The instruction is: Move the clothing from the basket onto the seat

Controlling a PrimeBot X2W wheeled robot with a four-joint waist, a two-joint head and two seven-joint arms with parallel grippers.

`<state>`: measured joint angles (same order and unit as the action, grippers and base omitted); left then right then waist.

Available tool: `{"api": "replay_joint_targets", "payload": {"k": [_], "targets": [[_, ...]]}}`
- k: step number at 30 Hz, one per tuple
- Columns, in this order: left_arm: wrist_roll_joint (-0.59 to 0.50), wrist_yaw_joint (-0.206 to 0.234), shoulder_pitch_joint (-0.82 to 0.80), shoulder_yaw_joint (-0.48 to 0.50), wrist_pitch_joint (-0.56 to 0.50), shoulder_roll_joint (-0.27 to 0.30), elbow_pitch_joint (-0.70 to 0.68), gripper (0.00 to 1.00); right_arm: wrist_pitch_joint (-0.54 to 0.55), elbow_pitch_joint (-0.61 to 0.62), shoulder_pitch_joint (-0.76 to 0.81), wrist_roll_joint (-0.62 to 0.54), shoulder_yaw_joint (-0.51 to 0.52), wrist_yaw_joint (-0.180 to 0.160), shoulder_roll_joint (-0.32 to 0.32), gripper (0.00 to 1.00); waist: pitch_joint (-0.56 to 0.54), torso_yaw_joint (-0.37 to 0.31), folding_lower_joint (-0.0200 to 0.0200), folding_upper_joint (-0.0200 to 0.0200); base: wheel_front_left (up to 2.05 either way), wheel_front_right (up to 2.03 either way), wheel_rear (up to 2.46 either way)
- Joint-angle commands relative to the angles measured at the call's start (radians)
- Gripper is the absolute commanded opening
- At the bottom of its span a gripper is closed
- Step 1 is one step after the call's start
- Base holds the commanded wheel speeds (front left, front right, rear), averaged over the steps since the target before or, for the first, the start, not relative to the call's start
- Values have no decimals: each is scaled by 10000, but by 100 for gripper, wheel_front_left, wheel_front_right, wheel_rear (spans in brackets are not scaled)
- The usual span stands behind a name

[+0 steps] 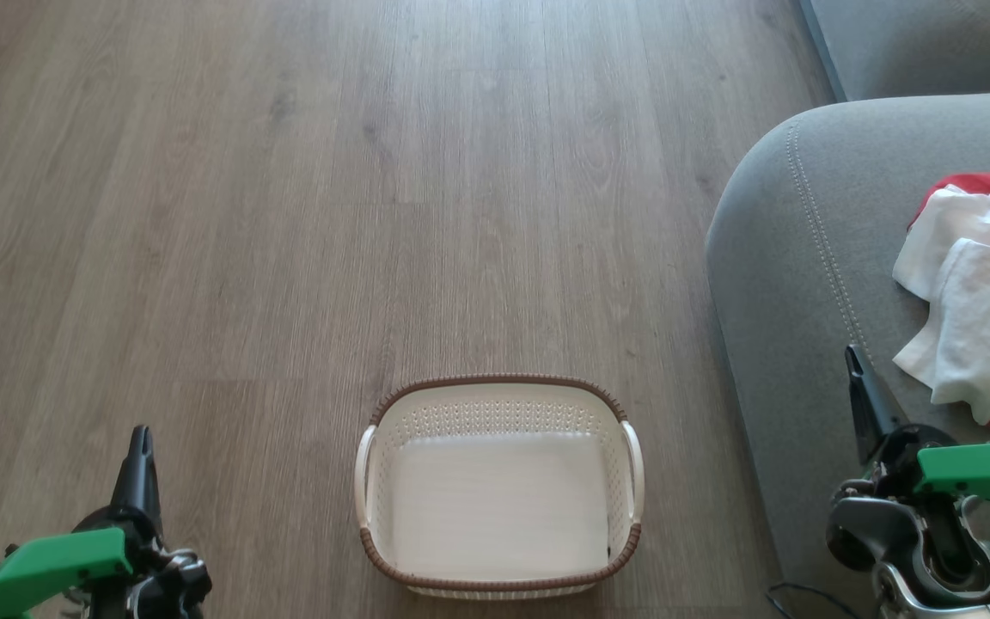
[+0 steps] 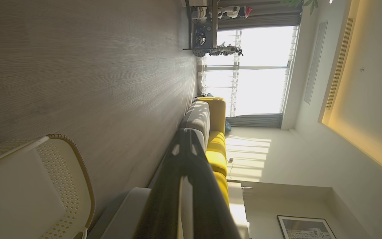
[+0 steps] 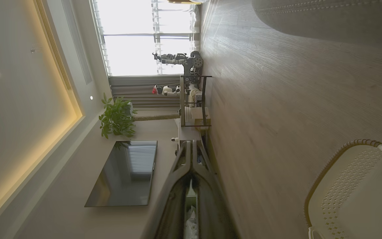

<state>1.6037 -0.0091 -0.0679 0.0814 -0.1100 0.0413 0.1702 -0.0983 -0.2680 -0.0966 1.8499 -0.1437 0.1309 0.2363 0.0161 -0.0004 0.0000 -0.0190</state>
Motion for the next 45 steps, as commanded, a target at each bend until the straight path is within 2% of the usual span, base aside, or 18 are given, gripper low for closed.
{"api": "replay_joint_targets", "payload": {"k": [1, 45], "targets": [[32, -56, -423, 359, -19, 89, -377, 0, -103, 377, -450, 76, -222, -2, 301, 0, 0, 0, 0, 0, 0, 0, 0], [34, -53, -415, 357, -19, 89, -400, 0, -1051, 807, -518, 1069, -1350, -2, 1208, 0, 12, 2, 0, 0, 0, 0, 0]]}}
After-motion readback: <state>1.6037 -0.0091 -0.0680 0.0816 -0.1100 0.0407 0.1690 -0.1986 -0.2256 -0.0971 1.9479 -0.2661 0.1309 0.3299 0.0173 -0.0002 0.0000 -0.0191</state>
